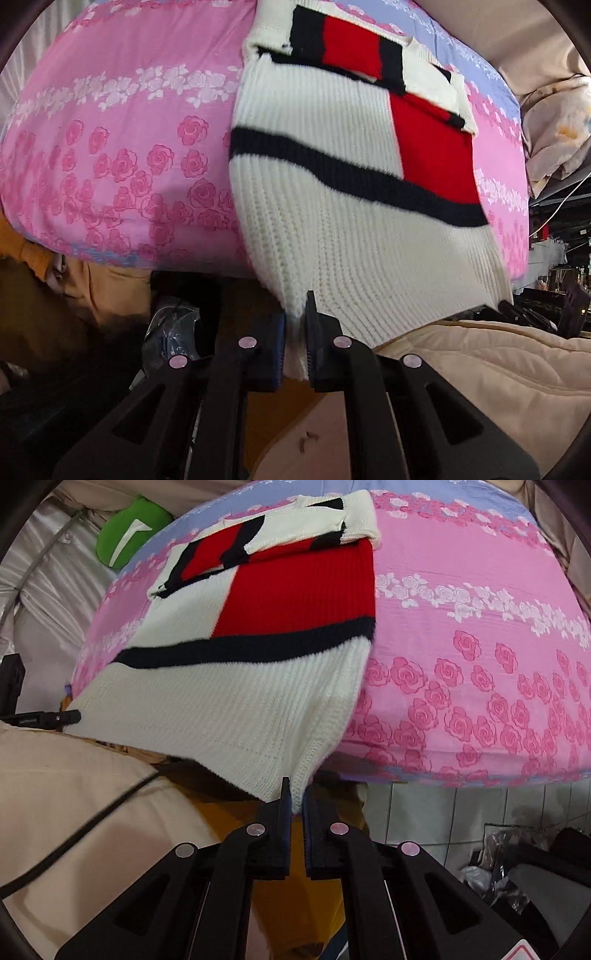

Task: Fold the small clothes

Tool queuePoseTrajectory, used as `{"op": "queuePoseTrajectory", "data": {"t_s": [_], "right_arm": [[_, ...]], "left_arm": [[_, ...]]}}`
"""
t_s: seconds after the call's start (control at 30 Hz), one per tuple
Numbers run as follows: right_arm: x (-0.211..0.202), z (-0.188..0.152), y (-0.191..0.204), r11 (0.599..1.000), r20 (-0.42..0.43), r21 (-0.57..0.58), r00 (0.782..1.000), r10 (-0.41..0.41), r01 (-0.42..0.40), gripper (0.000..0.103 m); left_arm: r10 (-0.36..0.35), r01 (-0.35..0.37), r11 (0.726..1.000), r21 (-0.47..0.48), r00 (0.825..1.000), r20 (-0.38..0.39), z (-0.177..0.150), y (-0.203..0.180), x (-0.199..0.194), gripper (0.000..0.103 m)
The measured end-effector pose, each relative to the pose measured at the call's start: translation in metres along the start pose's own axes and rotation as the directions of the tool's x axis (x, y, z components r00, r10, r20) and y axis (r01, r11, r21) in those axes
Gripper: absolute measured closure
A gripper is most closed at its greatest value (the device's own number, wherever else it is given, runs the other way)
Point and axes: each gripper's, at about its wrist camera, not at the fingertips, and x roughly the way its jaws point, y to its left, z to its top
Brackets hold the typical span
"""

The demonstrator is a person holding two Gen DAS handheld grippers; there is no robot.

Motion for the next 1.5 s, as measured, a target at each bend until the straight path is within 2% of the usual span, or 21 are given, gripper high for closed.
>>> {"op": "queuePoseTrajectory", "data": {"t_s": [0.07, 0.1, 0.17, 0.2, 0.3, 0.33, 0.4, 0.53, 0.63, 0.8, 0.93, 0.97, 1.03, 1.07, 1.13, 1.17, 1.23, 1.3, 1.4, 1.43, 1.5], "right_arm": [[-0.017, 0.022, 0.001, 1.0, 0.071, -0.019, 0.997, 0.007, -0.006, 0.099], [-0.028, 0.044, -0.001, 1.0, 0.143, -0.026, 0.99, 0.001, 0.003, 0.099], [-0.045, 0.083, -0.009, 1.0, 0.27, -0.003, 0.963, 0.011, -0.011, 0.099], [-0.051, 0.11, -0.015, 1.0, 0.346, 0.014, 0.938, 0.021, -0.027, 0.099], [-0.05, 0.177, -0.024, 0.999, 0.492, 0.033, 0.87, 0.011, -0.032, 0.099], [-0.045, 0.195, -0.025, 0.999, 0.518, 0.042, 0.856, -0.005, -0.02, 0.099], [-0.028, 0.237, -0.036, 0.995, 0.553, 0.093, 0.833, -0.018, -0.04, 0.099], [0.007, 0.29, -0.043, 0.983, 0.57, 0.174, 0.82, -0.055, -0.055, 0.099], [0.034, 0.322, -0.048, 0.972, 0.559, 0.226, 0.825, -0.079, -0.06, 0.099], [0.066, 0.354, -0.052, 0.955, 0.535, 0.29, 0.838, -0.107, -0.063, 0.099], [0.085, 0.366, -0.048, 0.953, 0.51, 0.302, 0.848, -0.143, -0.021, 0.097], [0.086, 0.367, -0.048, 0.952, 0.518, 0.305, 0.842, -0.149, -0.019, 0.092], [0.076, 0.363, -0.046, 0.945, 0.561, 0.326, 0.808, -0.183, -0.012, 0.084], [0.069, 0.361, -0.044, 0.945, 0.581, 0.327, 0.792, -0.188, -0.016, 0.072], [0.051, 0.348, -0.042, 0.949, 0.616, 0.314, 0.766, -0.184, -0.025, 0.061], [0.045, 0.339, -0.04, 0.954, 0.619, 0.299, 0.765, -0.179, -0.019, 0.06], [0.036, 0.311, -0.037, 0.968, 0.594, 0.252, 0.788, -0.162, 0.009, 0.056], [0.038, 0.281, -0.037, 0.976, 0.549, 0.215, 0.822, -0.153, 0.037, 0.05], [0.054, 0.226, -0.042, 0.977, 0.427, 0.193, 0.889, -0.163, 0.086, 0.048], [0.061, 0.214, -0.046, 0.975, 0.397, 0.207, 0.904, -0.162, 0.084, 0.048], [0.074, 0.197, -0.056, 0.966, 0.353, 0.25, 0.924, -0.149, 0.06, 0.048]], "left_arm": [[-0.003, 0.002, 1.0, 0.013, 0.997, 0.079, 0.024, -0.01, -0.019, 0.095], [-0.012, 0.01, 1.0, 0.019, 0.991, 0.131, 0.04, -0.015, -0.029, 0.095], [-0.053, 0.043, 0.998, 0.044, 0.965, 0.257, 0.085, -0.026, -0.051, 0.095], [-0.066, 0.049, 0.997, 0.061, 0.948, 0.313, 0.105, -0.031, -0.058, 0.095], [-0.073, 0.027, 0.994, 0.106, 0.882, 0.466, 0.173, -0.05, -0.067, 0.095], [-0.065, 0.011, 0.994, 0.109, 0.862, 0.504, 0.198, -0.053, -0.063, 0.095], [-0.039, -0.008, 0.996, 0.085, 0.845, 0.533, 0.238, -0.055, -0.047, 0.095], [0.026, -0.039, 0.999, 0.015, 0.858, 0.513, 0.297, -0.049, -0.002, 0.095], [0.078, -0.077, 0.997, -0.022, 0.868, 0.491, 0.325, -0.038, 0.033, 0.094], [0.132, -0.119, 0.991, -0.056, 0.883, 0.45, 0.35, -0.032, 0.07, 0.094], [0.143, -0.127, 0.99, -0.065, 0.896, 0.421, 0.362, -0.029, 0.092, 0.089], [0.142, -0.125, 0.99, -0.068, 0.897, 0.418, 0.363, -0.027, 0.096, 0.088], [0.123, -0.097, 0.992, -0.081, 0.89, 0.439, 0.363, -0.024, 0.095, 0.077], [0.114, -0.083, 0.993, -0.089, 0.884, 0.454, 0.359, -0.024, 0.089, 0.073], [0.082, -0.037, 0.994, -0.1, 0.867, 0.491, 0.349, -0.019, 0.071, 0.05], [0.068, -0.017, 0.994, -0.106, 0.861, 0.505, 0.341, -0.016, 0.06, 0.044], [0.049, 0.008, 0.994, -0.109, 0.861, 0.507, 0.322, -0.008, 0.046, 0.034], [0.026, 0.031, 0.993, -0.112, 0.878, 0.478, 0.299, 0.004, 0.042, 0.033], [0.0, 0.065, 0.987, -0.148, 0.915, 0.404, 0.257, 0.025, 0.054, 0.033], [-0.004, 0.067, 0.985, -0.157, 0.928, 0.371, 0.244, 0.03, 0.062, 0.033], [-0.002, 0.064, 0.982, -0.176, 0.944, 0.33, 0.227, 0.034, 0.076, 0.034]]}}
